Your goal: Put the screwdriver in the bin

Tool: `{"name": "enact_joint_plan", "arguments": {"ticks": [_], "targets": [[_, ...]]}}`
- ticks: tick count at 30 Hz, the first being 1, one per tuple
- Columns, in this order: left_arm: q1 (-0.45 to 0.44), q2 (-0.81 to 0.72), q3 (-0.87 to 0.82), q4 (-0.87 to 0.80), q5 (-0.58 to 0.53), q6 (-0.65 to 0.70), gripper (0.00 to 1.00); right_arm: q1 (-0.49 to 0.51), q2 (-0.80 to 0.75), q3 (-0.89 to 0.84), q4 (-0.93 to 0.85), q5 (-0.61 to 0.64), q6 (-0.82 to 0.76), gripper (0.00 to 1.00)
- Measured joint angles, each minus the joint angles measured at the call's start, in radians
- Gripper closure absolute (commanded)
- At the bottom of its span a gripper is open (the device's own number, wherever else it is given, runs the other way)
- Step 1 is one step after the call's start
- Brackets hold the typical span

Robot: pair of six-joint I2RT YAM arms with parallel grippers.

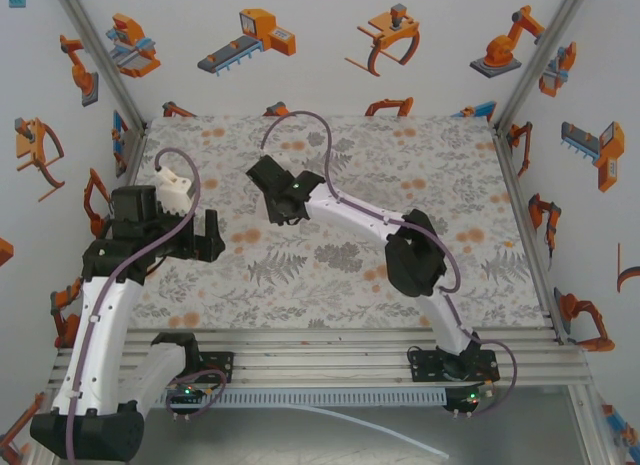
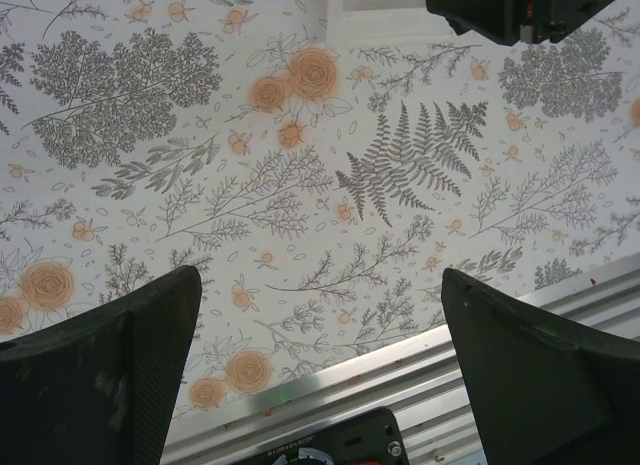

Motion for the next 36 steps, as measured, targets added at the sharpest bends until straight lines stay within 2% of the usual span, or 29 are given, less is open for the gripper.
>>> {"name": "enact_joint_plan", "arguments": {"ticks": [18, 36], "targets": [[0.0, -0.039, -0.02, 0.008, 0.026, 0.0, 0.03, 0.0, 0.093, 0.114, -0.051, 0.089, 0.034, 0.82], [0.0, -0.049, -0.038, 0.018, 0.039, 0.0, 0.03, -0.039, 0.208, 0.227, -0.107, 0.098, 0.033, 0.81]]}}
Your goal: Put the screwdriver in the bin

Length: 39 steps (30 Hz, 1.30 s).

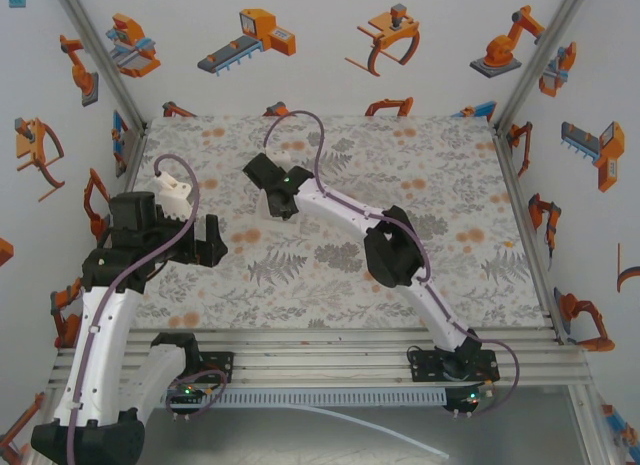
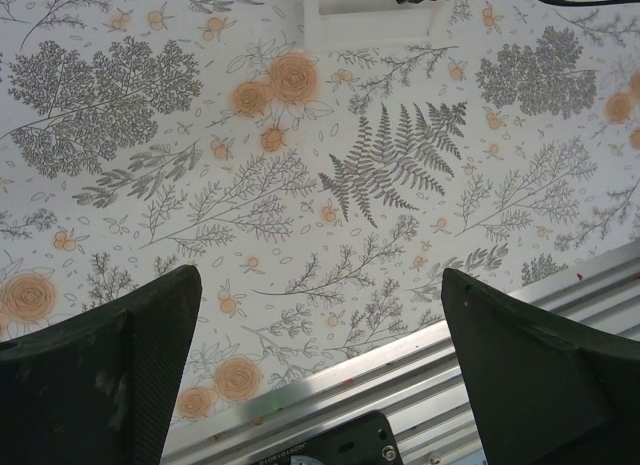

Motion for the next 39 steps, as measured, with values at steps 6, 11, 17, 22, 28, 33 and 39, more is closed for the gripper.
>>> {"name": "enact_joint_plan", "arguments": {"ticks": [6, 11, 17, 22, 28, 33, 39], "targets": [[0.001, -0.002, 0.0, 0.001, 0.006, 0.0, 0.03, -0.005, 0.023, 0.033, -0.021, 0.008, -0.004, 0.81], [0.001, -0.002, 0.0, 0.002, 0.006, 0.0, 0.03, -0.007, 0.043, 0.076, -0.024, 0.011, -0.005, 0.81], [0.001, -0.003, -0.002, 0.004, 0.006, 0.0, 0.03, -0.011, 0.074, 0.078, -0.027, 0.01, -0.004, 0.8], [0.001, -0.003, -0.002, 0.004, 0.007, 0.0, 0.03, -0.011, 0.085, 0.078, -0.042, 0.006, -0.004, 0.78], [0.001, -0.003, -0.002, 0.004, 0.007, 0.0, 0.03, -0.011, 0.085, 0.078, -0.043, 0.005, -0.004, 0.76], [0.001, -0.003, -0.002, 0.004, 0.007, 0.0, 0.03, -0.011, 0.085, 0.078, -0.046, -0.005, -0.003, 0.74], [0.001, -0.003, -0.007, 0.004, 0.007, 0.0, 0.03, -0.011, 0.094, 0.082, -0.05, -0.013, -0.002, 0.71]]}}
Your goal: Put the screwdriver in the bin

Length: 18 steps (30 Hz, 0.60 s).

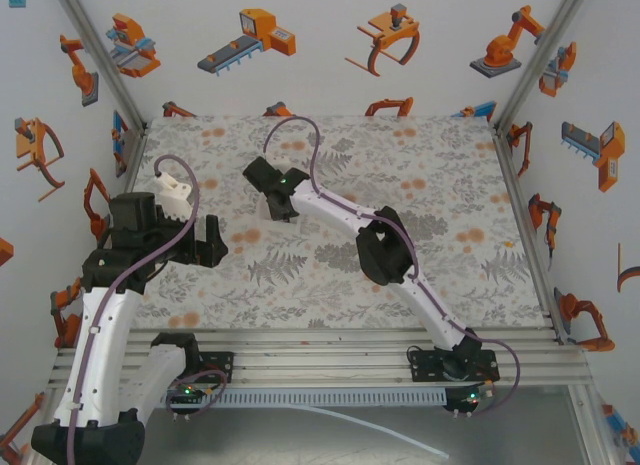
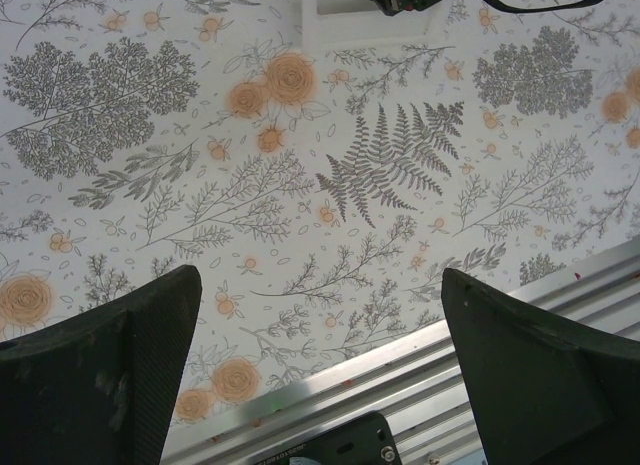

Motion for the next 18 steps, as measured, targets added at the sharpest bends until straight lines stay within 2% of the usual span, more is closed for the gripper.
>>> {"name": "enact_joint_plan", "arguments": {"ticks": [18], "targets": [[0.0, 0.006, -0.002, 0.0, 0.0, 0.0, 0.03, 0.0, 0.019, 0.08, -0.031, -0.007, -0.002, 0.64]]}}
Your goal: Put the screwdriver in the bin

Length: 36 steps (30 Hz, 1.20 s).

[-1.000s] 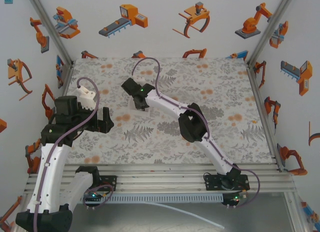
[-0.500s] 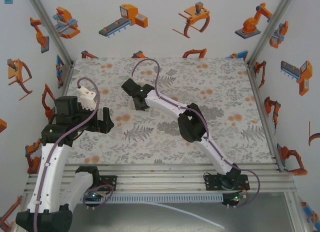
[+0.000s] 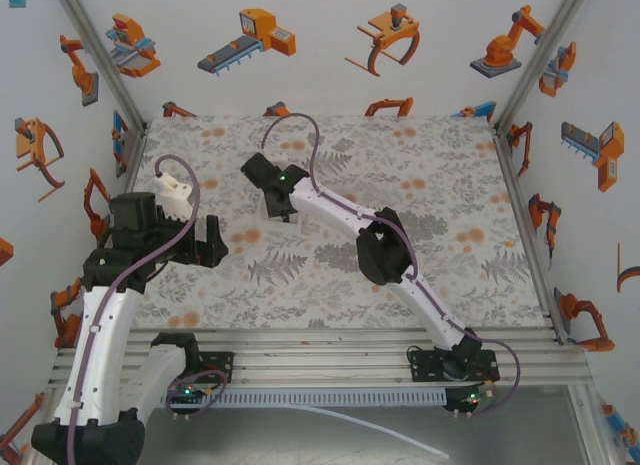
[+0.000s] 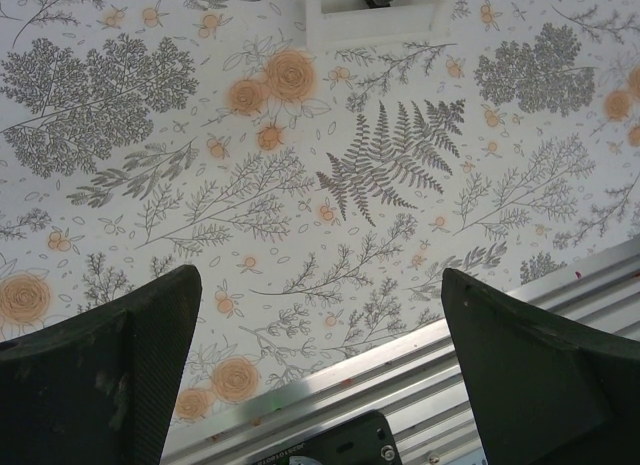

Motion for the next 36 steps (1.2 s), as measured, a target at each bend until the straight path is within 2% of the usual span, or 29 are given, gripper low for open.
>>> {"name": "enact_joint_plan", "arguments": {"ticks": [6, 11, 16, 21, 27, 31, 36], "targets": [[0.0, 0.043, 0.02, -0.023, -0.024, 0.032, 0.03, 0.0, -0.037, 0.009, -0.023, 0.022, -0.023, 0.58], [0.0, 0.083, 0.047, -0.032, -0.074, 0.071, 0.03, 0.007, -0.204, -0.1, -0.008, 0.042, -0.053, 0.52], [0.0, 0.108, 0.05, -0.037, -0.127, 0.074, 0.03, 0.025, -0.506, -0.362, 0.099, 0.056, -0.082, 0.38], [0.0, 0.119, 0.042, -0.027, -0.172, 0.065, 0.03, 0.036, -0.845, -0.735, 0.234, 0.082, -0.087, 0.25], [0.002, 0.158, 0.012, 0.008, -0.217, 0.008, 0.03, 0.028, -1.158, -1.135, 0.313, 0.153, -0.143, 0.25], [0.012, 0.191, 0.005, 0.027, -0.221, -0.044, 0.03, 0.027, -1.327, -1.34, 0.331, 0.198, -0.201, 0.25], [0.019, 0.212, -0.039, 0.101, -0.225, -0.097, 0.03, 0.027, -1.571, -1.561, 0.385, 0.276, -0.29, 0.17]]}}
